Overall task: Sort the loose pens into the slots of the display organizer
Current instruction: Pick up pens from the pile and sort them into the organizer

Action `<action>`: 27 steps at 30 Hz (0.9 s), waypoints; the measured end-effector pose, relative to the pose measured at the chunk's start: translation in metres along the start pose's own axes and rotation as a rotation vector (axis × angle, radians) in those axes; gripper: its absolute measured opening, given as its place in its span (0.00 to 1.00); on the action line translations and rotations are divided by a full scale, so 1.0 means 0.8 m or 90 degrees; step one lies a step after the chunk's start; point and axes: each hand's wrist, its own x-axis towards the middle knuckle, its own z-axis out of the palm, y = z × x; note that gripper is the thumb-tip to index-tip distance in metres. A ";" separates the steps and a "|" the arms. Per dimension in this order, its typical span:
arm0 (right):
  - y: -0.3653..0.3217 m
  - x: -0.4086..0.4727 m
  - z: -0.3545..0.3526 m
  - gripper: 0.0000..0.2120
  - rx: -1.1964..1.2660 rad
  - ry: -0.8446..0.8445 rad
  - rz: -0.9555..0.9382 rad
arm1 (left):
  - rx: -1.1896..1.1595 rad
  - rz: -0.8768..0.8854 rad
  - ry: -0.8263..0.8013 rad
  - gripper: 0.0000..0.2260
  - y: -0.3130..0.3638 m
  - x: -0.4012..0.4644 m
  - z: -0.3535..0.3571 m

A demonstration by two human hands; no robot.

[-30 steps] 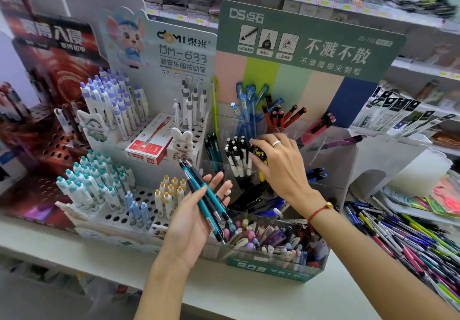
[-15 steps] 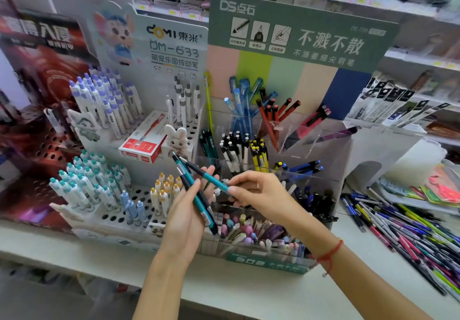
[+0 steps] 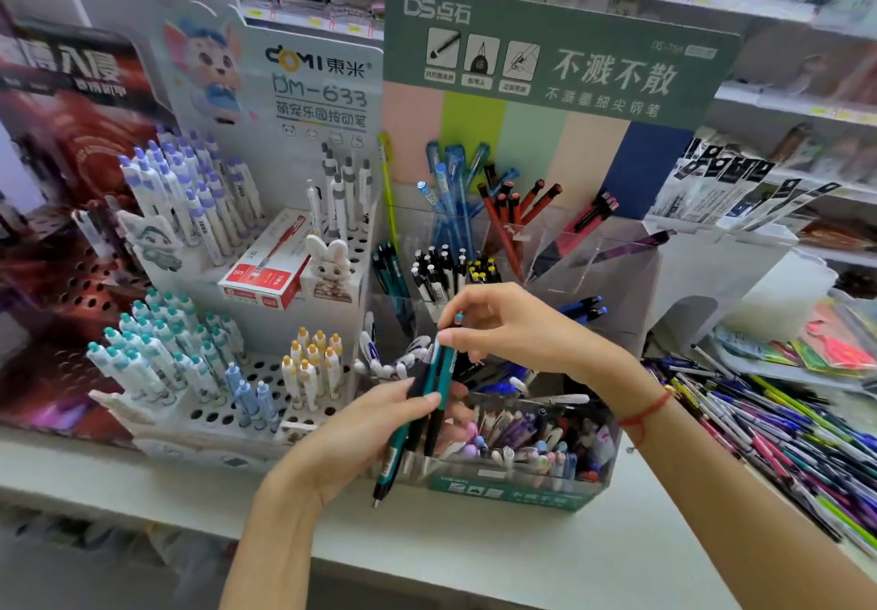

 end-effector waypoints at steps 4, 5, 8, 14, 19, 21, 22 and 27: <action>0.006 0.002 0.009 0.17 0.101 -0.030 0.138 | -0.015 0.026 -0.037 0.12 -0.006 0.002 0.000; 0.006 0.002 0.013 0.16 0.080 -0.056 0.132 | -0.016 0.022 -0.054 0.12 -0.005 0.001 0.003; 0.006 0.002 0.014 0.12 0.081 -0.024 0.059 | -0.044 0.015 -0.040 0.13 0.001 -0.001 0.010; 0.010 -0.002 0.036 0.12 0.269 0.556 0.002 | -0.490 0.170 0.311 0.16 -0.005 0.021 0.020; 0.004 -0.008 0.106 0.08 0.335 0.488 0.002 | -0.618 0.215 0.317 0.18 0.009 0.039 0.060; 0.010 -0.014 0.111 0.07 0.345 0.453 -0.002 | -0.646 0.230 0.350 0.17 0.007 0.043 0.054; 0.014 -0.016 0.111 0.06 0.339 0.425 -0.003 | -0.657 0.239 0.367 0.15 0.005 0.045 0.050; 0.018 -0.029 0.121 0.09 0.358 0.290 0.007 | -0.692 0.256 0.370 0.15 0.006 0.048 0.037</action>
